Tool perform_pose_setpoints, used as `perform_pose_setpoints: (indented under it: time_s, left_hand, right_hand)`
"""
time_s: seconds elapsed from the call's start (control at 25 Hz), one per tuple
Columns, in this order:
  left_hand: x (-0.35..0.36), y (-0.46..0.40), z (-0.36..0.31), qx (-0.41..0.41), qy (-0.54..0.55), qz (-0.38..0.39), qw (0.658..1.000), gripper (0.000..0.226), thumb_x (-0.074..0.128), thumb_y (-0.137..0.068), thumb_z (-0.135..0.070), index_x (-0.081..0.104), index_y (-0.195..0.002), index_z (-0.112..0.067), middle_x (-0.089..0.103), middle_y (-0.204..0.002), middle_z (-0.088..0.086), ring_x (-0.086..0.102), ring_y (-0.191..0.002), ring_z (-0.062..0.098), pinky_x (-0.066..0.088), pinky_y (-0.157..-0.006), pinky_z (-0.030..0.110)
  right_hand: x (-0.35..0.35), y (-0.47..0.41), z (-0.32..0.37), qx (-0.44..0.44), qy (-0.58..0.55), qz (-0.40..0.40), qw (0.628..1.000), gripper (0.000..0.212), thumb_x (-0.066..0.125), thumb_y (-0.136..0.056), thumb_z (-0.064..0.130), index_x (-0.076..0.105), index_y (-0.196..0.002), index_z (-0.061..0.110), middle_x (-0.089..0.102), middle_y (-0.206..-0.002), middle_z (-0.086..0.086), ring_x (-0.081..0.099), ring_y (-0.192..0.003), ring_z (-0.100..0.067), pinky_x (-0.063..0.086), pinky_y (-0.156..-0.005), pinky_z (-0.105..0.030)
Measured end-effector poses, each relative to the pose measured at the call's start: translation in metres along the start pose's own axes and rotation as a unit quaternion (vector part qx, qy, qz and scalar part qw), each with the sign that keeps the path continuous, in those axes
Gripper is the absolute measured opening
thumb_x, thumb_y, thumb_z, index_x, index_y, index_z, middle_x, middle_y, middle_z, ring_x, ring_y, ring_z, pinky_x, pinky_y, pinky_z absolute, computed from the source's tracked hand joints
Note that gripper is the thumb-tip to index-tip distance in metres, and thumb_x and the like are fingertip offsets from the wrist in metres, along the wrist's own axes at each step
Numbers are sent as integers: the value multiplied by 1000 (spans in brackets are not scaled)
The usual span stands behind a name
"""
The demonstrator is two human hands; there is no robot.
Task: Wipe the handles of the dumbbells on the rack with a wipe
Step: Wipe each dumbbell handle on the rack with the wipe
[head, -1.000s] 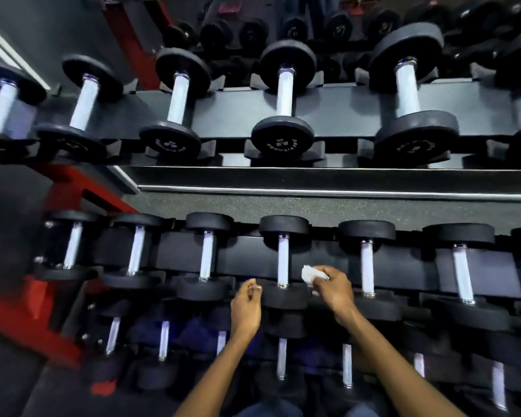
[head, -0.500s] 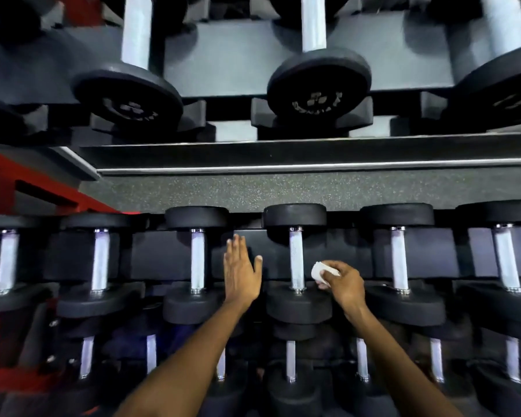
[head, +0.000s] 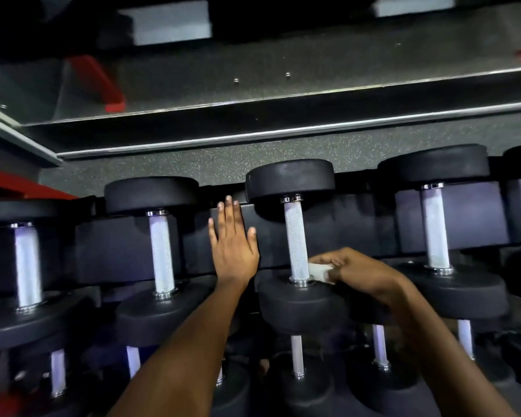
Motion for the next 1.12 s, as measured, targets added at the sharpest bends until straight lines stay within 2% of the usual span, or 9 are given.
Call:
perform_pose_setpoints:
  time_s: [0.16,0.24,0.36,0.48,0.6,0.72,0.88,1.0,1.12]
  left_hand:
    - [3,-1,2,8,-14,-17,1000,63,26,-97,-34,20,-152,-4,13,-161,8,8,-149,23,-1,-119,40]
    - [3,0,3,5,-17,-20,1000,63,25,-97,-35,19,-152,-4,11,-162,7,7,-149,22,-1,-119,40]
    - [3,0,2,8,-27,-22,999,64,26,-96,-35,19,-152,-5,13,-162,8,7,-149,22,-1,-119,39]
    - [2,0,2,4,-19,-24,1000,64,25,-96,-35,19,-152,-5,12,-162,8,7,-149,22,0,-120,40]
    - [2,0,2,8,-27,-25,999,64,24,-96,-35,18,-152,-5,12,-162,8,6,-149,22,0,-120,40]
    - [2,-1,2,7,-28,-25,999,64,24,-96,-35,17,-153,-5,11,-162,8,5,-150,22,-1,-120,40]
    - [2,1,2,11,-29,-30,999,64,25,-96,-34,18,-152,-4,14,-161,10,8,-149,23,-3,-120,39]
    - [3,-1,3,13,-26,-19,999,66,21,-95,-37,16,-153,-5,13,-161,9,6,-150,22,-5,-119,38]
    - [2,-2,2,9,-16,-16,1000,68,18,-93,-38,14,-153,-6,11,-162,9,4,-150,21,-4,-119,39]
  right_hand:
    - [10,-18,9,31,-60,24,997,46,35,-75,-24,65,-97,3,67,-107,-21,65,-82,-17,49,-79,-23]
    - [11,-21,12,30,35,13,999,38,37,-74,-17,66,-94,-1,67,-105,-23,60,-82,-21,45,-77,-29]
    - [6,-20,12,11,183,-48,982,25,44,-76,-4,67,-85,3,65,-84,-9,52,-74,-15,38,-65,-26]
    - [15,-13,19,-44,270,-57,960,25,49,-80,-6,70,-91,1,67,-92,-14,54,-74,-14,40,-60,-24]
    - [24,-5,20,5,246,-94,965,23,48,-85,5,65,-101,0,66,-106,-17,62,-93,-27,46,-76,-30]
    - [33,3,36,46,322,-154,933,31,49,-90,10,54,-118,-2,55,-125,-22,54,-115,-36,44,-88,-32]
    - [59,20,60,27,427,-128,895,32,44,-91,3,52,-123,-1,53,-127,-19,52,-119,-35,44,-91,-34]
    - [78,21,89,-89,475,-65,873,33,46,-93,4,51,-125,-2,49,-130,-23,52,-117,-37,43,-85,-33]
    - [64,-5,92,-140,537,-6,832,35,44,-95,6,48,-128,-5,50,-130,-22,55,-114,-34,43,-90,-36]
Point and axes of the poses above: each hand's wrist, its own y-axis away from the middle knuckle, its own x-axis out of the palm, z = x × y, the point moved 2 cm from there along -y, towards the middle knuckle
